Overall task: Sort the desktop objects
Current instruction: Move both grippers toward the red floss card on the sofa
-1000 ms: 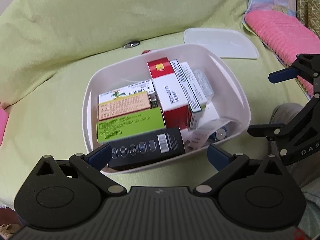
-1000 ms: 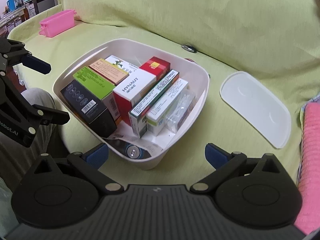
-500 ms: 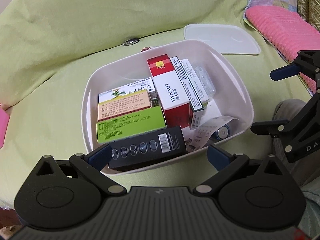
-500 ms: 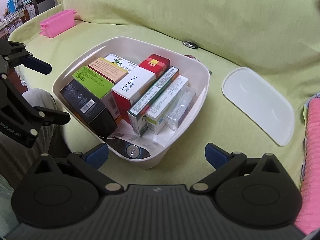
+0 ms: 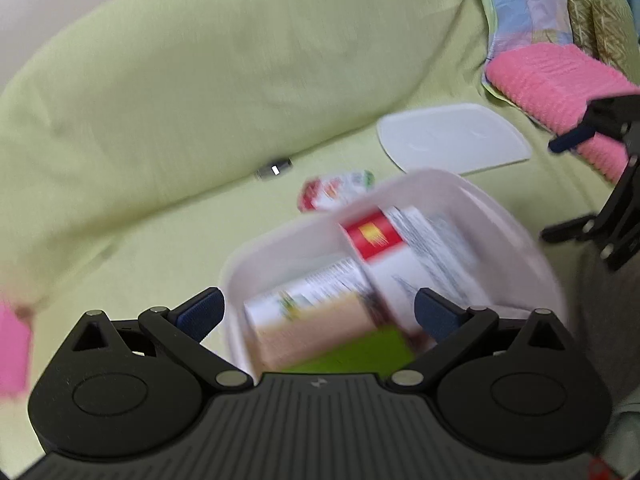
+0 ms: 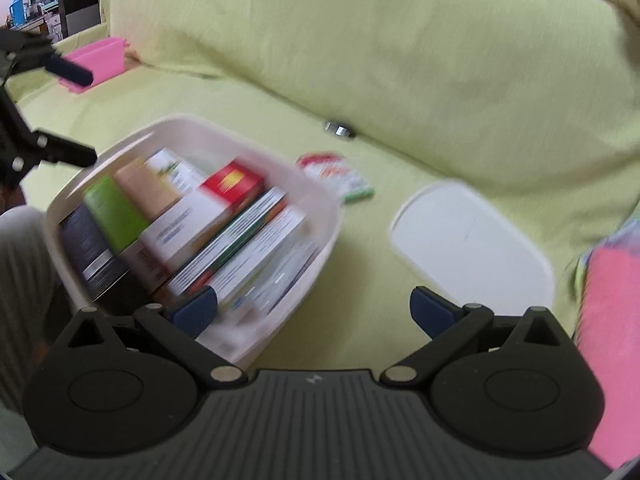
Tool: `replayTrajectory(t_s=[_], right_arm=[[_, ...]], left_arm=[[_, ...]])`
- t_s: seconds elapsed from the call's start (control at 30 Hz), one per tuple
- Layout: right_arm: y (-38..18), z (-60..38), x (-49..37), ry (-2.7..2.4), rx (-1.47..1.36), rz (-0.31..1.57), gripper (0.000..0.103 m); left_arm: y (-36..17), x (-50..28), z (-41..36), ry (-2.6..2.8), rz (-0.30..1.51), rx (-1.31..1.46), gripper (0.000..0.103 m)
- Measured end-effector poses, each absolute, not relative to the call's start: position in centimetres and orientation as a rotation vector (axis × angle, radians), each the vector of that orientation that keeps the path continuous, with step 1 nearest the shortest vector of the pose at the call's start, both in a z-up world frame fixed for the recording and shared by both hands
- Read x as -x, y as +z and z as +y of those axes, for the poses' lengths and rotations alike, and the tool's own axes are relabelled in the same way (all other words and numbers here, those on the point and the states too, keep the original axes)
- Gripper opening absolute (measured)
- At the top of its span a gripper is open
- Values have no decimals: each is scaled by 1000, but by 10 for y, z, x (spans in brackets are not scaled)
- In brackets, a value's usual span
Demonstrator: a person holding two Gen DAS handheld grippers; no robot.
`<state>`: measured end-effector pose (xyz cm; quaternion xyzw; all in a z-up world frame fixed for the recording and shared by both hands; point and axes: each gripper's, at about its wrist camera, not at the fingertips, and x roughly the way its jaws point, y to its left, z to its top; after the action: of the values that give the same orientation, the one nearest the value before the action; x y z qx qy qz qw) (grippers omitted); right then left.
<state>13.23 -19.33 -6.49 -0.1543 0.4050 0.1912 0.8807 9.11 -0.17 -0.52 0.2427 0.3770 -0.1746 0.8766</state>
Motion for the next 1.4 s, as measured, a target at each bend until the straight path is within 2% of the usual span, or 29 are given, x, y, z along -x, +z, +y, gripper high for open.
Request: replayTrajectory(t_s=[0.2, 0.37, 0.7, 0.77, 0.87, 1.0, 1.1, 1.17, 1.4], right_arm=[[-59, -208, -190, 387, 444, 738, 102], [-73, -213, -241, 427, 555, 684, 102], [-135, -204, -352, 559, 557, 770, 101], [-146, -201, -367, 596, 519, 806, 100], [-162, -194, -386, 668, 466, 866, 96], [-182, -179, -397, 763, 434, 947, 87], [-194, -165, -398, 819, 460, 979, 80], [-201, -158, -394, 839, 499, 980, 78], [-215, -145, -379, 854, 665, 972, 77]], left_arm=[[5, -161, 5, -440, 656, -727, 102], [-16, -224, -3, -579, 605, -900, 102], [-91, -328, -36, -790, 696, -1087, 94], [-110, -338, -42, -827, 734, -1126, 88], [-127, -344, -46, -886, 764, -1171, 87], [-144, -346, -52, -964, 776, -1229, 85], [-151, -347, -55, -1012, 786, -1250, 78], [-157, -346, -59, -1033, 781, -1270, 74], [-174, -344, -65, -1053, 757, -1355, 71]])
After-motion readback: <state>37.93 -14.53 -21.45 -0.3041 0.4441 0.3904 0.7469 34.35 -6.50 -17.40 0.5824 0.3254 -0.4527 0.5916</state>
